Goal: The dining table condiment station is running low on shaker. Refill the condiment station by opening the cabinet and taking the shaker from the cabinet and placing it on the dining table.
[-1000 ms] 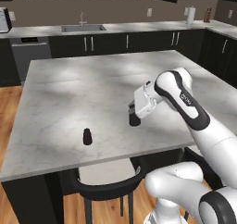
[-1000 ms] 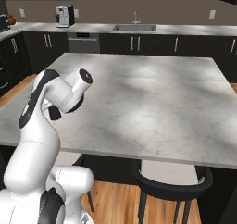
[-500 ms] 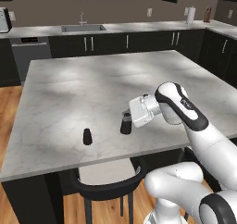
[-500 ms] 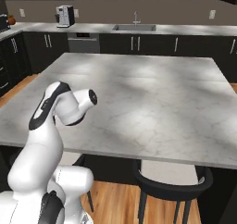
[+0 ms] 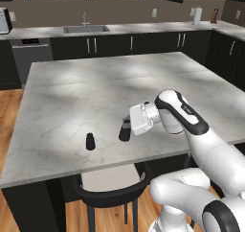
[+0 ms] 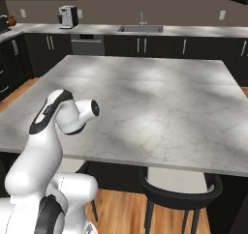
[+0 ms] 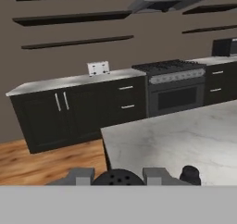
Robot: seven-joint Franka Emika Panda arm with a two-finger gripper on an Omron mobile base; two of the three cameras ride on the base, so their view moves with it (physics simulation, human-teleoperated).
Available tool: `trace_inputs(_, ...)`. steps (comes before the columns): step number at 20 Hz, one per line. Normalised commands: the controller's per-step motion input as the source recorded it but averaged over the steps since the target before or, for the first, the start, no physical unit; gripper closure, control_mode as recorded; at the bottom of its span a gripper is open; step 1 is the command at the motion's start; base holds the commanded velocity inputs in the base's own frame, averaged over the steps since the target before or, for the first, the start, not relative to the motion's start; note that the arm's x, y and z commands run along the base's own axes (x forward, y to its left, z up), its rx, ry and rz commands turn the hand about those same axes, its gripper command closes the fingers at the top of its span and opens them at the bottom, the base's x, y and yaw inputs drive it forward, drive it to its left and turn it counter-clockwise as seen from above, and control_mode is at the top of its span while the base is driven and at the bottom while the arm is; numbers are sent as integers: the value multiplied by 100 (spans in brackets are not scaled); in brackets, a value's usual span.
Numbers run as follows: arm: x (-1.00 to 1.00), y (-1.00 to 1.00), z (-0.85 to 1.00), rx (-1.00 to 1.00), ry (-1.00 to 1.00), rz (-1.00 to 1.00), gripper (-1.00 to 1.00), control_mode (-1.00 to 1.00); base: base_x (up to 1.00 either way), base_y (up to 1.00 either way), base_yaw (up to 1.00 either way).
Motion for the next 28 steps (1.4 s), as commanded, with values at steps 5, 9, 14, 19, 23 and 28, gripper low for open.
trace_inputs(5,37,1,-15,0,0,0,100,-100,0,0,0)
trace_inputs(9,35,0,-33,-6,0,0,100,-100,0,0,0)
trace_inputs(14,30,0,-36,-11,0,0,100,-100,0,0,0)
trace_inputs(19,30,4,-19,-2,0,0,100,-100,0,0,0)
trace_inputs(23,35,16,-14,0,0,0,100,-100,0,0,0)
trace_inputs(28,30,21,-21,0,0,0,100,-100,0,0,0)
